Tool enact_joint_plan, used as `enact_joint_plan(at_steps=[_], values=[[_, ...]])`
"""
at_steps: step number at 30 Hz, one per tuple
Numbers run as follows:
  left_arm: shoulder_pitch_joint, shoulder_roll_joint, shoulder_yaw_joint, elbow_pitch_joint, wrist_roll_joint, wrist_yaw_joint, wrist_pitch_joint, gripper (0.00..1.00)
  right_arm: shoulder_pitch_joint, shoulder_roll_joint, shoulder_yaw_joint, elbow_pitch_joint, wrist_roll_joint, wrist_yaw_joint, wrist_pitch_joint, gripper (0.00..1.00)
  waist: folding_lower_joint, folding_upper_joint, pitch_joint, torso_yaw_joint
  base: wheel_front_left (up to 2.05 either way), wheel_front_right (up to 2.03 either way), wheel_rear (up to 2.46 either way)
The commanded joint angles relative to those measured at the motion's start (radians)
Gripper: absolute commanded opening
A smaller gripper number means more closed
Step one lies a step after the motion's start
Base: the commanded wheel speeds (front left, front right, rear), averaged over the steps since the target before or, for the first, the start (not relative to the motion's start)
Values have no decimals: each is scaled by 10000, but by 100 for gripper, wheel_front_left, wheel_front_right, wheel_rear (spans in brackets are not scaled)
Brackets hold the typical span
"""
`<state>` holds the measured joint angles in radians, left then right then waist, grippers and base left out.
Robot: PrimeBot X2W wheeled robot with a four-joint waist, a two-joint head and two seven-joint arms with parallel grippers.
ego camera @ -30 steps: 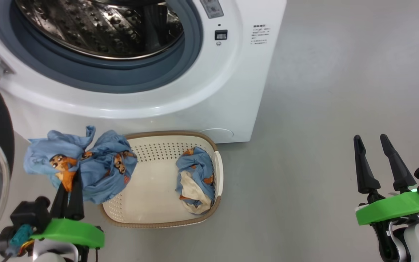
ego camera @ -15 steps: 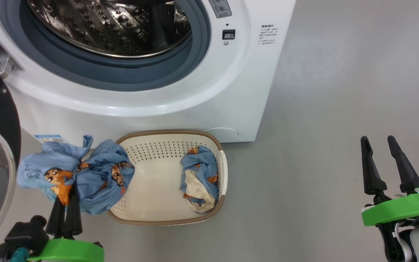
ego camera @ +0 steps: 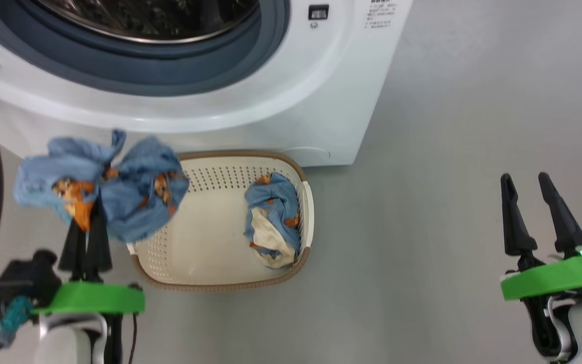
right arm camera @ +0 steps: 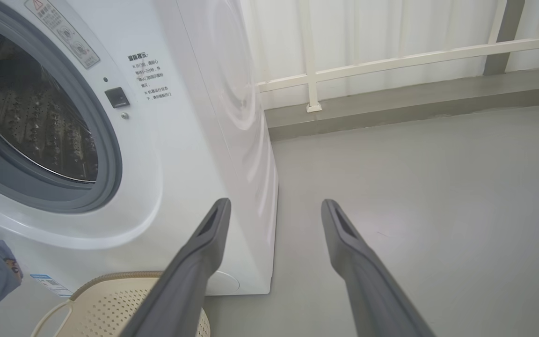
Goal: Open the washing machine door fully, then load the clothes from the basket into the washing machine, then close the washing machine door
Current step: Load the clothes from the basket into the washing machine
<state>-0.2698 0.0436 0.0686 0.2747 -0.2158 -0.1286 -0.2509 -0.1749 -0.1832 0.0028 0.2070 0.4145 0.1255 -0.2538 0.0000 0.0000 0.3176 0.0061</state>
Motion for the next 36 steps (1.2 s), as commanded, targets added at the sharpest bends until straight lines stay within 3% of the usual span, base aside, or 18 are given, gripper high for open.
enact_joint_plan(at_steps=[1,14,34,35,36], values=[[-374,126,238,-206,53,-20,-109,0,-281,-59,254,-288,25,52,-80,100,0,0,509,-109,0,0,0],[-4350,1034,183,614,421,-21,-109,0,-1350,408,397,-388,76,52,-80,100,0,0,2148,-720,0,0,0],[-10564,2696,207,5588,1133,165,-109,0,-2219,1257,721,-526,361,52,-80,100,0,0,3742,-2391,0,0,0],[-10678,2807,129,5759,1275,236,-109,35,-2240,1273,754,-520,379,52,-80,100,0,0,3776,-2465,0,0,0],[-10760,2882,70,5910,1374,287,-109,82,-2250,1285,780,-513,392,52,-80,100,0,0,3795,-2532,0,0,0]])
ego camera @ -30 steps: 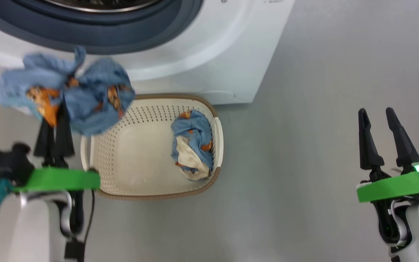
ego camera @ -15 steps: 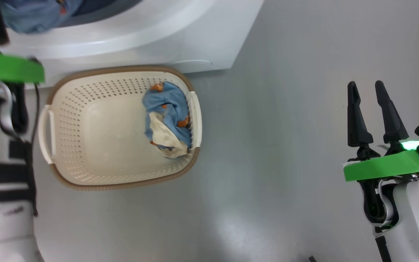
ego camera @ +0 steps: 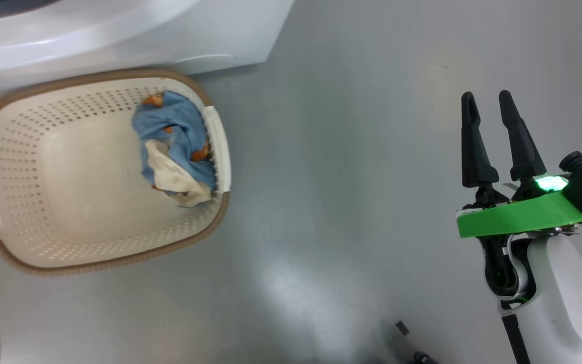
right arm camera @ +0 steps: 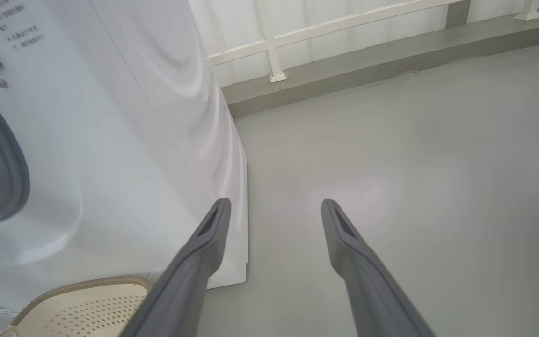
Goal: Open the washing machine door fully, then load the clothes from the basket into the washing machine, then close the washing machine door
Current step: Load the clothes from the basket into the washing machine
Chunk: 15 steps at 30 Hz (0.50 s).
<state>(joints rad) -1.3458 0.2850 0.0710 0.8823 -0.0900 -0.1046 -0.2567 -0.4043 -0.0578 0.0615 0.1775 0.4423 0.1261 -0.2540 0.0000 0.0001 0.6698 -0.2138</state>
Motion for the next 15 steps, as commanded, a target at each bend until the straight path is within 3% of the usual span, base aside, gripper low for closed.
enact_joint_plan(at_steps=[1,15], values=[[-80,520,-4,-15,185,79,-51,100,41,41,207,-213,126,46,-78,100,0,-1,289,-385,0,0,0],[-174,625,-18,495,144,157,-51,100,19,74,195,-189,364,46,-78,100,0,-1,219,-476,0,0,0]])
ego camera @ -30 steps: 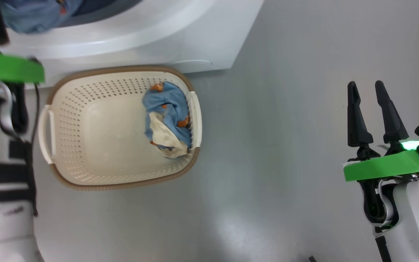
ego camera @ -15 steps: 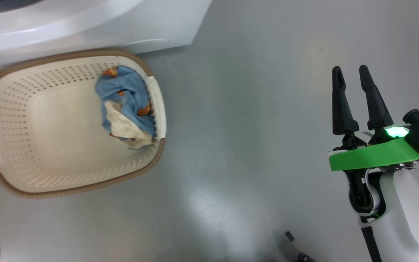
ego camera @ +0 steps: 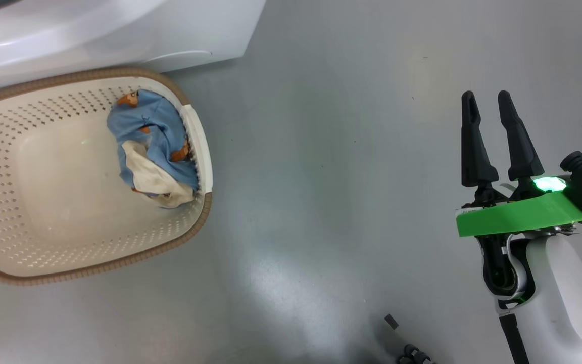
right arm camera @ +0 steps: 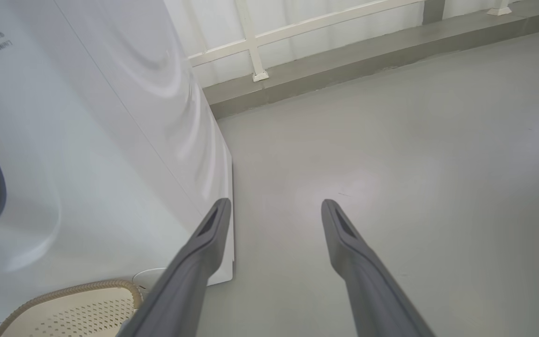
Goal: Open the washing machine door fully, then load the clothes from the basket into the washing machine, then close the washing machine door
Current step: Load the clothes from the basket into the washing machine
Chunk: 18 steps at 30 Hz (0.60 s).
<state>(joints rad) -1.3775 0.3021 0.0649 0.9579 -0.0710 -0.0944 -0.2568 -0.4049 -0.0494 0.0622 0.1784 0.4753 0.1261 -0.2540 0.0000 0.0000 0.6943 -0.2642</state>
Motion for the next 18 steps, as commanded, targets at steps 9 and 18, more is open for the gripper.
enact_joint_plan(at_steps=[9,18], values=[[1272,38,435,-992,-382,156,-49,100,15,-10,133,-170,-200,46,-78,100,0,0,-335,272,0,0,0],[2944,-515,786,-1859,-510,118,-49,100,181,-179,66,-90,-433,46,-78,100,0,0,-971,667,0,0,0]])
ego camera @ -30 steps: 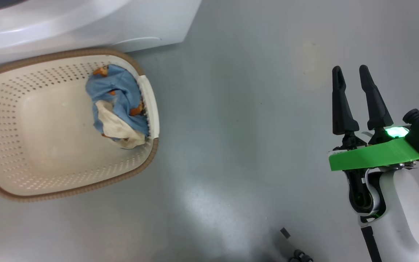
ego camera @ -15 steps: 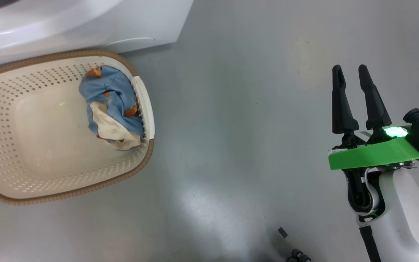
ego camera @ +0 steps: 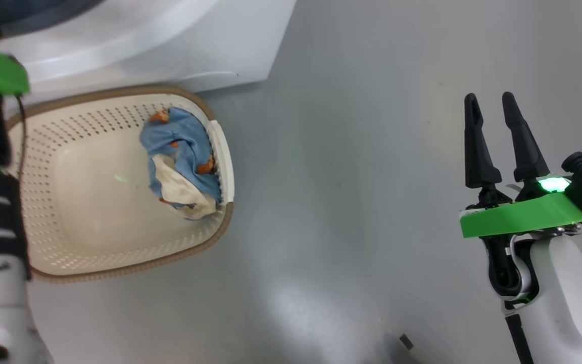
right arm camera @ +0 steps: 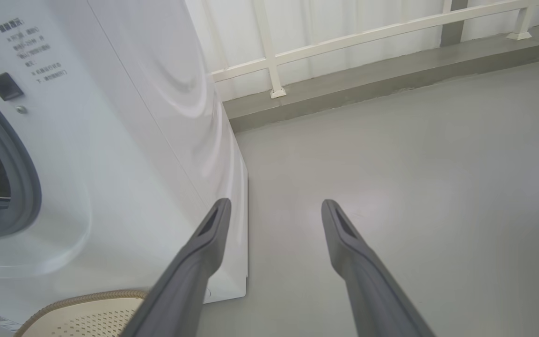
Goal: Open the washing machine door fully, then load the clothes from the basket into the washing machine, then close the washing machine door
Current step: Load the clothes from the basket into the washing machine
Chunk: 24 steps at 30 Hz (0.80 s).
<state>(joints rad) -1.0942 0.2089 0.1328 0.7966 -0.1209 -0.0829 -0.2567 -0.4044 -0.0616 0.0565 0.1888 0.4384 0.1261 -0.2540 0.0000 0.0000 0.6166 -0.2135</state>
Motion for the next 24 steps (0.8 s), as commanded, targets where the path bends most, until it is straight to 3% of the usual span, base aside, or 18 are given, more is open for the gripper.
enact_joint_plan(at_steps=[1,24], values=[[340,341,142,-362,-9,-8,-51,100,212,-110,105,-183,-84,46,-78,100,0,0,-296,213,0,0,0],[5247,-1065,528,-2804,385,-321,-51,100,1413,-1153,56,110,-202,46,-78,100,0,0,-2740,1329,0,0,0]])
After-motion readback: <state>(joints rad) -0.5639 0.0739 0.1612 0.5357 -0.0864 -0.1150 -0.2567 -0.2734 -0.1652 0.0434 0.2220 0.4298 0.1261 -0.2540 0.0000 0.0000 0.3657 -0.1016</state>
